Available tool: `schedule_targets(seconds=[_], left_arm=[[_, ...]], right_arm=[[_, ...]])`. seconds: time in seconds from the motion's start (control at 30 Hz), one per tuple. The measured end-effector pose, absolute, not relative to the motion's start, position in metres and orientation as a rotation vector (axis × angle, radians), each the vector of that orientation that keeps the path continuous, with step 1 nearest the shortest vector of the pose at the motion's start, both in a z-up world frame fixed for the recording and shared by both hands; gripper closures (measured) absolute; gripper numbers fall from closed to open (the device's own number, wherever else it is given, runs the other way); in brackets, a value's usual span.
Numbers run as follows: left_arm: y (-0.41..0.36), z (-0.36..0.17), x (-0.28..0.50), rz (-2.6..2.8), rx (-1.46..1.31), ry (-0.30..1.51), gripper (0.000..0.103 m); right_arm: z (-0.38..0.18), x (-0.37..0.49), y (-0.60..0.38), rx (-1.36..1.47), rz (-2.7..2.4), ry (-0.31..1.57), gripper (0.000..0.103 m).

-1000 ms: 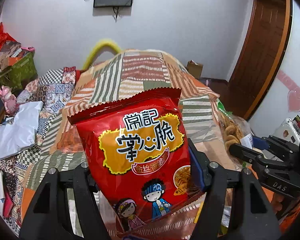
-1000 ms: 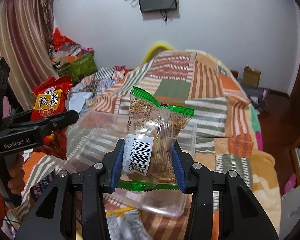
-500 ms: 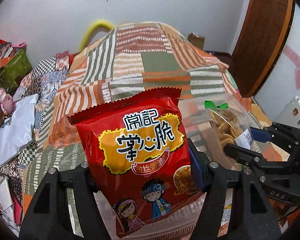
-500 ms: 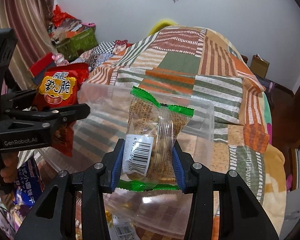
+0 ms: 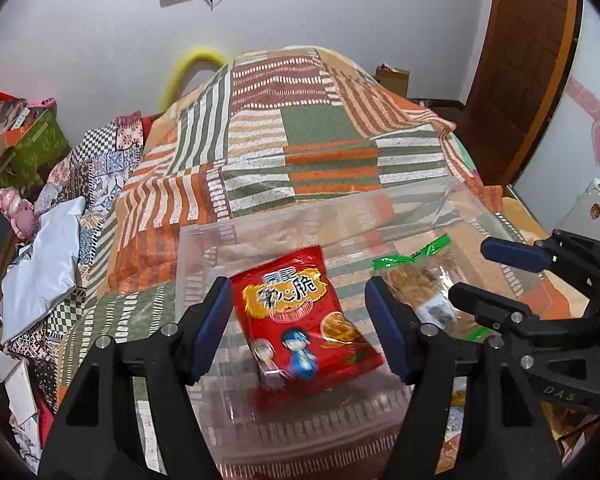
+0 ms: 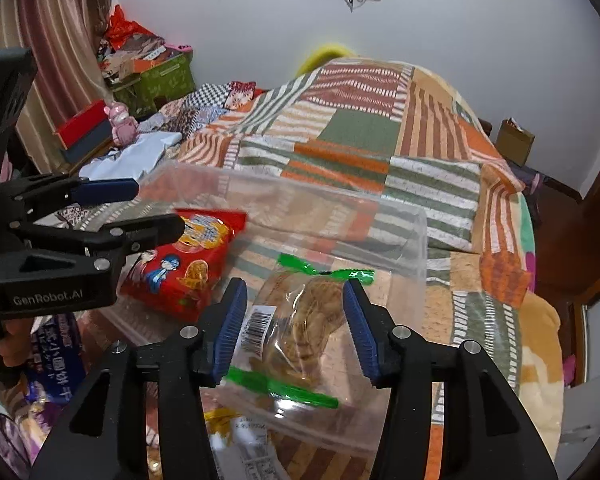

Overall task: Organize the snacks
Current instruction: 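Carry both bags into the clear box and open both tools, then grasp the blue cracker bag with left tool while right tool grasps orange-labelled bun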

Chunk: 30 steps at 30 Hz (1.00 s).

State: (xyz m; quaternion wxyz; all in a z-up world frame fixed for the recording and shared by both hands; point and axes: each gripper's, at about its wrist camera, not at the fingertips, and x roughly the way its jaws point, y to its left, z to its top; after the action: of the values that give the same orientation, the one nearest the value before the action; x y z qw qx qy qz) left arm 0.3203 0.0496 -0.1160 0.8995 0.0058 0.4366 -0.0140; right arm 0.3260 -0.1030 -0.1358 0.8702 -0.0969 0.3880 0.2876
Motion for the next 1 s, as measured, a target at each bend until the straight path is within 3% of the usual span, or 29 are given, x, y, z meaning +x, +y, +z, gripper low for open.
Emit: schedule_targets(seconds=[0.53,1.0], left_arm=[[0.063,-0.058,0.225,0.007,-0.053,0.745,0.024],[0.071,-0.084,0.148,0.008,-0.077,0.780,0.017]], right_arm=[[-0.083,0.253,-0.148,-0.149,0.552,0.644,0.038],[-0.111,0.195,-0.185,-0.132,0.476,0.662,0.033]])
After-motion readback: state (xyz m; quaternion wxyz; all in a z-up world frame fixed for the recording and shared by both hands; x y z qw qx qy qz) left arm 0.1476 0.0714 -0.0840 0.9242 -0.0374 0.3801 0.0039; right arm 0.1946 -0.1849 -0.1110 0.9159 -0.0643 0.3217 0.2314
